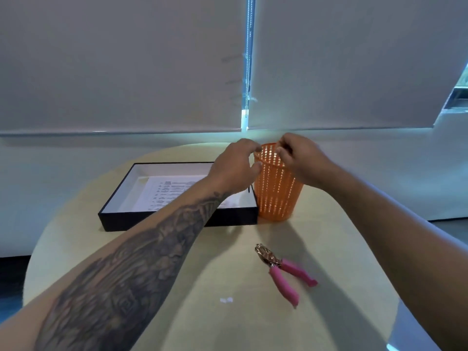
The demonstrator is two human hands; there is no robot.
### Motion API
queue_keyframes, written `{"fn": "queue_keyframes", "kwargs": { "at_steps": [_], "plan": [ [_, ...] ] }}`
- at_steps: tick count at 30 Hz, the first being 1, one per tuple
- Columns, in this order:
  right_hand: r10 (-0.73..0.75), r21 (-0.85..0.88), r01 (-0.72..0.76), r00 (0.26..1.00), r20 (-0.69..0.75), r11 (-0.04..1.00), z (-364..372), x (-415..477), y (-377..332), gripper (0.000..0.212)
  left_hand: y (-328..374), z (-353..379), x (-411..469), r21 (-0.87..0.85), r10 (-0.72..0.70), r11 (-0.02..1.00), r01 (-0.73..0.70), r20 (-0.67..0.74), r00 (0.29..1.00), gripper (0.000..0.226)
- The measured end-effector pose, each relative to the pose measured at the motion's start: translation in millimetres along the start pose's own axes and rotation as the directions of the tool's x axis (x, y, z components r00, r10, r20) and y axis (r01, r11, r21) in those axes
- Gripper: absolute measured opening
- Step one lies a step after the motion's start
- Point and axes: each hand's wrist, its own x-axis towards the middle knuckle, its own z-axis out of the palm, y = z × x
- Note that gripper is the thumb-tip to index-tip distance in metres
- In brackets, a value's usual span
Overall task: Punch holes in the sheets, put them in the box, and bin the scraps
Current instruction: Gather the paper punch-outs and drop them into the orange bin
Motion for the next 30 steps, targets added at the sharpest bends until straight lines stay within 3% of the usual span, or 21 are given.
{"fn": "queue_keyframes", "kwargs": {
  "at_steps": [11, 22, 30],
  "plan": [
    [0.201, 0.059, -0.213, 0.966, 0.164, 0.975, 3.0, 18.2, 22.1, 0.017, 0.9, 7.6, 8.2, 0.034, -0.018, 0.999, 0.017, 0.019, 1.0, 0.028],
    [0.198, 0.082, -0.214, 0.965, 0.173, 0.973, -2.5, 16.6, 21.4, 0.003, -0.9, 11.3, 6.0, 0.002, -0.029, 1.0, 0.029, 0.016, 0.999, 0.029],
    [0.192, 0.104, -0.216, 0.96, 0.204, 0.971, -4.2, 17.7, 21.7, 0.01, -2.3, 12.4, 4.5, 0.009, -0.031, 0.999, 0.031, 0.033, 0.999, 0.033]
  ]
}}
